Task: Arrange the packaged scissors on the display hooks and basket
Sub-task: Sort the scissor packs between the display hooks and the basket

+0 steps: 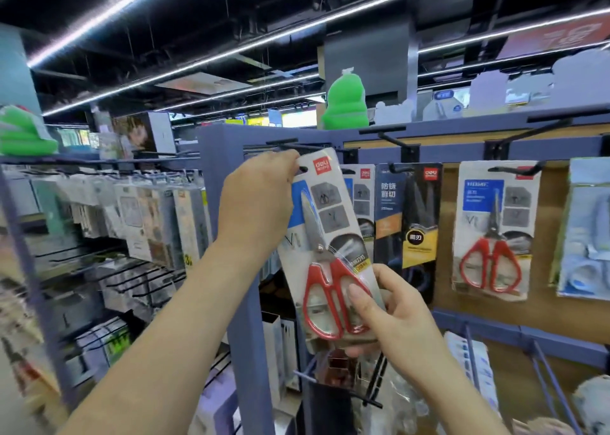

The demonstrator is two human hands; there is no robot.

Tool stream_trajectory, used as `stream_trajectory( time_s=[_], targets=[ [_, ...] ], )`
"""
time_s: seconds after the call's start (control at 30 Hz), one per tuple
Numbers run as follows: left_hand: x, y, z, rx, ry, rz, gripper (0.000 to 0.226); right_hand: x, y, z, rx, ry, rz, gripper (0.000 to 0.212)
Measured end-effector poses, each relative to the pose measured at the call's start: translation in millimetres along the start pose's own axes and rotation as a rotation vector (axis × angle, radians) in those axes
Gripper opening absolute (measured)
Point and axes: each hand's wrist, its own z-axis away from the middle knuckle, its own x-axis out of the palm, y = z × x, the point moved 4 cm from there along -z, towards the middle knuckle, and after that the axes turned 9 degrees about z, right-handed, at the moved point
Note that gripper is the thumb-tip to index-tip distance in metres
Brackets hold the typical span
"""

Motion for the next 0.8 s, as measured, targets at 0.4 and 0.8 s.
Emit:
stream_trajectory(
  time_s=[0.4, 0.8],
  targets=[
    [3.2, 3.1, -4.6, 0.053, -0.023, -0.202, 0.022, 12.4, -4.1, 7.9, -0.046, 0.107, 0.004, 0.013],
    [0.7, 5.5, 21.2, -0.099, -0.108, 0.057, 0.042, 18.8, -9.8, 4.2, -0.100, 0.216, 0.260, 0.010]
  ],
)
